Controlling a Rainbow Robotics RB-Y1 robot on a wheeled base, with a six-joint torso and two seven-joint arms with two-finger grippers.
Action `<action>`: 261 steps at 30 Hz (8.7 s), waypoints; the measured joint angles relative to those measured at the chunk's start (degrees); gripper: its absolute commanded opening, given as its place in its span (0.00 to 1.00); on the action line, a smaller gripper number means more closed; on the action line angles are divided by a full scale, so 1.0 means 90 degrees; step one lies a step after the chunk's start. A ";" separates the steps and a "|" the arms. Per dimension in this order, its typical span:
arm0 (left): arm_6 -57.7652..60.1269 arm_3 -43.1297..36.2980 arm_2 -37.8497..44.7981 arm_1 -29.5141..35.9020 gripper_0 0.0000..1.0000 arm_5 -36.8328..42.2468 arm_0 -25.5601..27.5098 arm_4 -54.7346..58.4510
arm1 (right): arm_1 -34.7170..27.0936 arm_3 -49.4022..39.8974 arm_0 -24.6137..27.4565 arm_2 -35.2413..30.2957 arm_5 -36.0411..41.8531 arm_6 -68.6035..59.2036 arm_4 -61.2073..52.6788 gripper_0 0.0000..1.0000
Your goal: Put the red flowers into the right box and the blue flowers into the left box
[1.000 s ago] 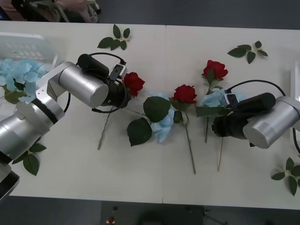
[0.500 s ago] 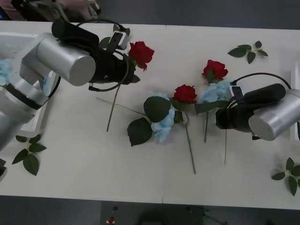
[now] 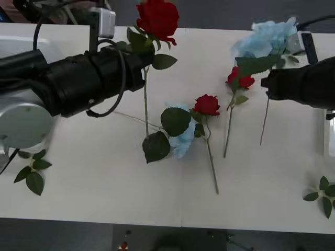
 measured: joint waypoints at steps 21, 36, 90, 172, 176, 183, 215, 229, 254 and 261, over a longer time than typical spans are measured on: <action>-0.1769 0.0131 -0.0178 -0.1539 0.00 -0.0322 -0.0203 0.0375 | 0.1419 -0.0497 0.1289 -0.1882 0.0328 0.1875 -0.1209 0.00; -0.1820 0.0940 -0.0178 -0.2132 0.00 -0.0851 -0.0219 0.1912 | 0.0748 0.1147 0.1232 -0.1882 0.0489 0.0953 -0.0193 0.00; -0.1838 0.1670 -0.0639 -0.2440 0.00 -0.1023 -0.0891 0.2176 | -0.0729 -0.1772 0.1722 -0.0065 -0.2126 0.1058 -0.1555 0.89; -0.1839 0.1675 -0.0638 -0.2440 1.00 -0.1024 -0.0889 0.2176 | 0.1590 0.0557 0.0238 0.1116 -0.0823 0.3721 -0.1666 0.00; -0.1839 0.1734 -0.0612 -0.2433 1.00 -0.1234 -0.0886 0.2176 | 0.0613 0.0716 0.0236 0.1031 -0.0279 0.2668 -0.1685 0.00; -0.1852 0.1711 0.0283 -0.1559 1.00 0.0141 -0.0887 0.2814 | -0.0823 0.1230 0.0239 -0.0391 0.1449 0.1247 -0.1820 0.00; -0.6297 0.4120 -0.4698 0.1321 1.00 0.0339 -0.3747 0.3260 | -0.0215 0.5680 -0.0599 -0.0724 0.0662 0.0608 0.3397 0.00; -0.7131 0.5105 -0.5927 0.0823 1.00 0.0176 -0.4343 0.3261 | -0.0215 0.7516 -0.1196 -0.0552 -0.0362 0.0605 0.3512 0.00; -0.7131 0.6549 -0.6879 -0.0189 0.00 0.0175 -0.4944 0.3442 | -0.0217 0.6663 -0.1131 -0.0479 0.0654 0.1705 0.0877 1.00; -0.7131 0.6610 -0.7024 -0.0190 0.00 0.0175 -0.4957 0.3483 | -0.0217 0.4700 -0.0967 -0.0802 0.1839 0.1748 0.0439 1.00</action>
